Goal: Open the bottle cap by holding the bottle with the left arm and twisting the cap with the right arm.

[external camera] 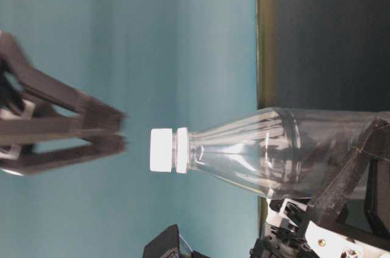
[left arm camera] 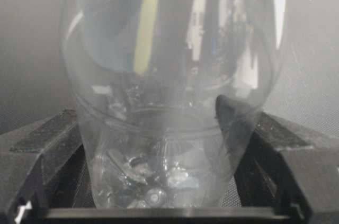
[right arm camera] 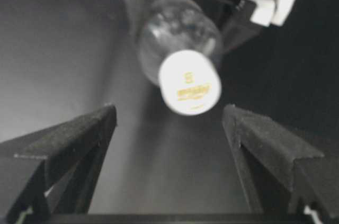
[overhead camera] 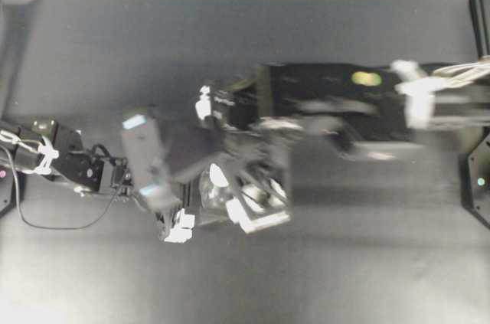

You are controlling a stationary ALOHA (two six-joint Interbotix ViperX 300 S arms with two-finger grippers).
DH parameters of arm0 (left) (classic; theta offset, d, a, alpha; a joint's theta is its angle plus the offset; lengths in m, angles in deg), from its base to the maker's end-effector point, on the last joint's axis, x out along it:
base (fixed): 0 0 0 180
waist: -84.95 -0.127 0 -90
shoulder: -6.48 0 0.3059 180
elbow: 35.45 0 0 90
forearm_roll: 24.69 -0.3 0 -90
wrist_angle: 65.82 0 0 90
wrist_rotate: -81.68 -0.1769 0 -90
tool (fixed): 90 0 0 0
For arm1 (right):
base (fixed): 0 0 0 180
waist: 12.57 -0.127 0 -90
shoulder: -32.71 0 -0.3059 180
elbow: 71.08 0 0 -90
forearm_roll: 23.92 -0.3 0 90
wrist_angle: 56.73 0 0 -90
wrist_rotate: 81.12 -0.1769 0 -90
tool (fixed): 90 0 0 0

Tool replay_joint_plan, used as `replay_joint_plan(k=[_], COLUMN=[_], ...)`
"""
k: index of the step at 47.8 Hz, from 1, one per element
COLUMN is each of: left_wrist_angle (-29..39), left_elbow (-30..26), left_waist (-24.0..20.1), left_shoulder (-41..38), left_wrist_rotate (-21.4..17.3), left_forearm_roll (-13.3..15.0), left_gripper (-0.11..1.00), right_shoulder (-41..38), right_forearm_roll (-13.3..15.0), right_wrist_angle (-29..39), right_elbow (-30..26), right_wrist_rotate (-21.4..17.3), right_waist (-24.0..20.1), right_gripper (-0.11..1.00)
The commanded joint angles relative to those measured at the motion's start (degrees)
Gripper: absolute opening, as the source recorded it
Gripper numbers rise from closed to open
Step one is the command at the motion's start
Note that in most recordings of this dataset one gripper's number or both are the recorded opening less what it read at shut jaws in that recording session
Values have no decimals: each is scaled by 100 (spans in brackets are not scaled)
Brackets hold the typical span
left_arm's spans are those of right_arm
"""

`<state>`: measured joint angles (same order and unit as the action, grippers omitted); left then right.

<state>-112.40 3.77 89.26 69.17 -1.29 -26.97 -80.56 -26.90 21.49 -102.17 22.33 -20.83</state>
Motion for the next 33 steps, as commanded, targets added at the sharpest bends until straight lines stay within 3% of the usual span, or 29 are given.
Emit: replay_joint_plan(k=[1, 24, 29, 33], left_wrist_angle=[105, 527, 650, 756], left_elbow=[-44, -176, -255, -308], left_waist=[53, -18, -44, -53], left_shoulder=[9, 9, 0, -9], left_wrist_rotate=[26, 53, 26, 18], left_forearm_roll=[-26, -26, -18, -26], left_gripper=[82, 82, 94, 93], right_shoulder=[483, 2417, 2839, 3155], right_forearm_roll=[-9, 0, 26, 26], right_wrist_angle=[-290, -2382, -2558, -2742], right_elbow=[211, 2821, 3410, 3727], right_wrist_rotate=[-158, -1406, -1564, -1731], right_waist=[-176, -193, -193, -193], right_gripper=[78, 77, 77, 77])
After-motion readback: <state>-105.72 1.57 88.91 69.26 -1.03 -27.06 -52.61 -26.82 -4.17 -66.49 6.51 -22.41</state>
